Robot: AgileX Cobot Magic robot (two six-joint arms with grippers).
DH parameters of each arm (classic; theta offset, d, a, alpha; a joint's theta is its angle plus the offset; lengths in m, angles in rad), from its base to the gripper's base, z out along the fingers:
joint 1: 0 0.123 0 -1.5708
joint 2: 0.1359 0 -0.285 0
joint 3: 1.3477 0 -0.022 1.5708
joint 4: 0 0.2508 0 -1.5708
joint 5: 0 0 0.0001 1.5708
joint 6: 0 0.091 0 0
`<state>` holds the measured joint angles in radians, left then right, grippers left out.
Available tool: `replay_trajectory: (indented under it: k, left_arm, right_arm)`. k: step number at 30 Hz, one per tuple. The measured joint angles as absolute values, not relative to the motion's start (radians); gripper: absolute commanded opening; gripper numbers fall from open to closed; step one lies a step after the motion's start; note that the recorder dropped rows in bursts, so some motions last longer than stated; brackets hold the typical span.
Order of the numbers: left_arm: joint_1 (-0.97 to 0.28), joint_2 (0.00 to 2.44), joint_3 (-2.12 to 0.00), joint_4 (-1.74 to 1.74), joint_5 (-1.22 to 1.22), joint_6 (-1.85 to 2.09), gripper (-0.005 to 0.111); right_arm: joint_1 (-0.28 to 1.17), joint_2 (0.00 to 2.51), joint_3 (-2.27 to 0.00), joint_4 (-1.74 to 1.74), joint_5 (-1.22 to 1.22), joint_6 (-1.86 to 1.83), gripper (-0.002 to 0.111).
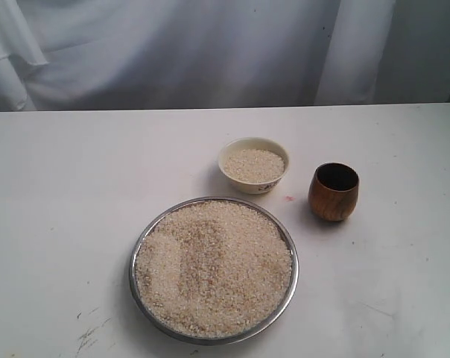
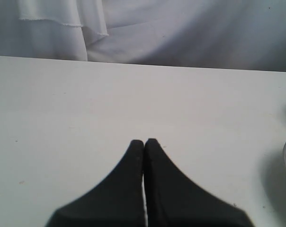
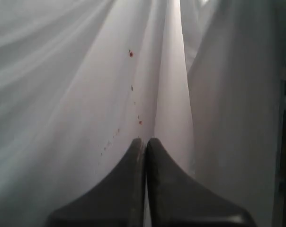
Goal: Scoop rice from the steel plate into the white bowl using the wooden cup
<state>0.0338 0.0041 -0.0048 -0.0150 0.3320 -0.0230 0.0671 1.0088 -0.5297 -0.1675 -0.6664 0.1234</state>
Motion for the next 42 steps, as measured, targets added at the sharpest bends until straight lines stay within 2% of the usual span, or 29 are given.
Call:
replay_trajectory:
  k: [8, 13, 23, 34, 42]
  left_arm:
    - [0.034, 0.004, -0.005, -0.015, 0.332, -0.023, 0.000]
    - [0.034, 0.004, -0.005, -0.015, 0.332, -0.023, 0.000]
    - [0.034, 0.004, -0.005, -0.015, 0.332, -0.023, 0.000]
    - [0.034, 0.004, -0.005, -0.015, 0.332, -0.023, 0.000]
    - [0.034, 0.004, -0.005, -0.015, 0.332, -0.023, 0.000]
  right_arm:
    - [0.067, 1.205, -0.521, -0.169, -0.627, 0.130, 0.000]
    - [0.067, 1.317, -0.519, -0.169, -0.516, 0.130, 0.000]
    - [0.067, 1.374, -0.519, -0.169, -0.492, 0.130, 0.000]
    - [0.067, 1.401, -0.519, -0.169, -0.647, 0.120, 0.000]
    - [0.067, 1.544, -0.519, -0.169, -0.667, 0.116, 0.000]
